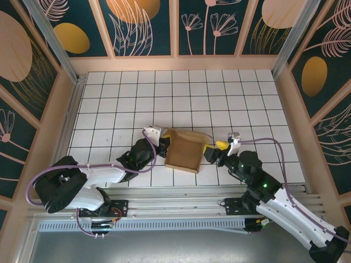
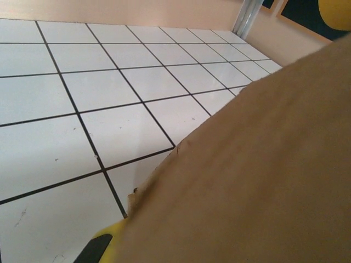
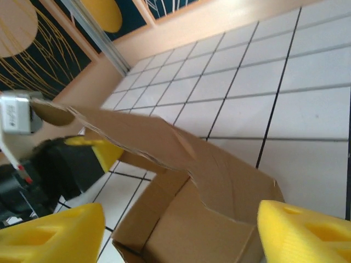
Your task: Fold the paper box
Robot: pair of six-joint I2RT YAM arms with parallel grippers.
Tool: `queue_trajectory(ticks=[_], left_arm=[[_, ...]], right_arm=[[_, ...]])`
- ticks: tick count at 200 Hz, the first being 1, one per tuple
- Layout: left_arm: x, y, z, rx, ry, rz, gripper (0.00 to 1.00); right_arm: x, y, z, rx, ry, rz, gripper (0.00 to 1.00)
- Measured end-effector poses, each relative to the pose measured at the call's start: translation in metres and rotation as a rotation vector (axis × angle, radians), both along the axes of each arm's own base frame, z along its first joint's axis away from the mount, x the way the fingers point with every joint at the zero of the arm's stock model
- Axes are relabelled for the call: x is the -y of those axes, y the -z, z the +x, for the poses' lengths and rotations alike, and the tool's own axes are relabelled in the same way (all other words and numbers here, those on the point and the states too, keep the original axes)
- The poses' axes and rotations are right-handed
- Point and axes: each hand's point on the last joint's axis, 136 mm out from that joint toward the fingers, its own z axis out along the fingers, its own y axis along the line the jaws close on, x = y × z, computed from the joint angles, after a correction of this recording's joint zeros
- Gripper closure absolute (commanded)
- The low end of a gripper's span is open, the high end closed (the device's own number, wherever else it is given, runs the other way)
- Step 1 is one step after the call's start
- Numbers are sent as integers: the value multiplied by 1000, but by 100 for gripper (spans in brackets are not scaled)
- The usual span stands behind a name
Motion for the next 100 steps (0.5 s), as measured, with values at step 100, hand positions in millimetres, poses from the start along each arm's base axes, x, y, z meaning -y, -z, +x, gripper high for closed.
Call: queue_trajectory(ticks=[100], left_arm=[[5,5,-6,-12,42,-18,100]], right_arm=[[9,38,9,-44,46,59,53]])
